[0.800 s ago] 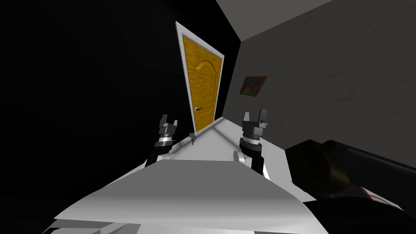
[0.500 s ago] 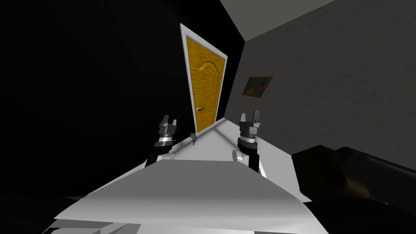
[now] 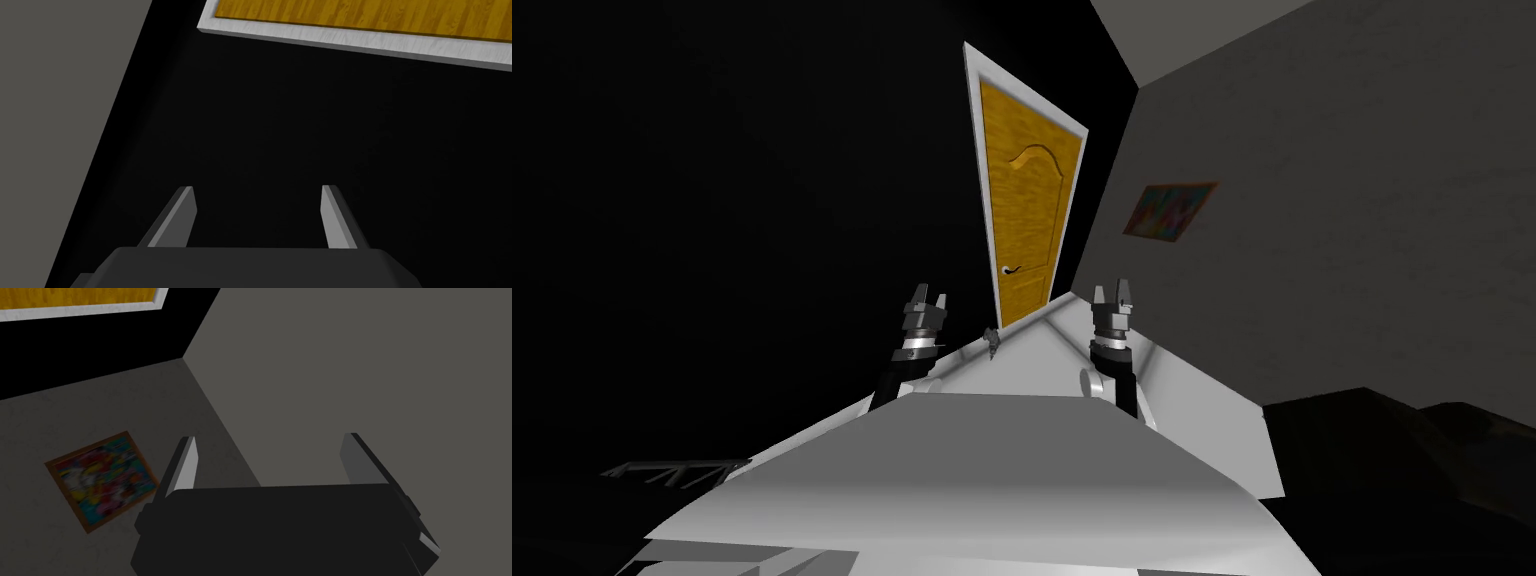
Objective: Pull the door open
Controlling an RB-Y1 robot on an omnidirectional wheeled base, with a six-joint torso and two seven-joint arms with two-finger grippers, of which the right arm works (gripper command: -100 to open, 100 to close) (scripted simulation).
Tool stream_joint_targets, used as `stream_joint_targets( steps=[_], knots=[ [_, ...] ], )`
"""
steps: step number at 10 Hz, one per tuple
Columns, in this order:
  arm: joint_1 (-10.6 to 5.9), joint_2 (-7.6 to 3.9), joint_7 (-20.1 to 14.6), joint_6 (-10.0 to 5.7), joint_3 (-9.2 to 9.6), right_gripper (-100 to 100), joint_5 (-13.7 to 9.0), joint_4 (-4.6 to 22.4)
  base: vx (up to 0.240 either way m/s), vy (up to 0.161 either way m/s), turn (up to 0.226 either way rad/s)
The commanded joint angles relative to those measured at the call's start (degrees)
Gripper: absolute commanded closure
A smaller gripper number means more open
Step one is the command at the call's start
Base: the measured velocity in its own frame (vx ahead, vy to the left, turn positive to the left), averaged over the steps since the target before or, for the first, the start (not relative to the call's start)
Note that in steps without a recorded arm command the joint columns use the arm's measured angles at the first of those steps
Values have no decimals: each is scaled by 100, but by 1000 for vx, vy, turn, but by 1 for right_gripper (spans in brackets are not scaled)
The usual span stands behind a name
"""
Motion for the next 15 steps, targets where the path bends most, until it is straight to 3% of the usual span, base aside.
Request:
stream_joint_targets(
  steps=[1,15],
  knots=[
    [-137,-61,-10,13,-22,-100,-38,257,78,2,128],
    [-1052,-546,-70,-104,-55,-100,-371,2616,84,-23,150]
  ],
)
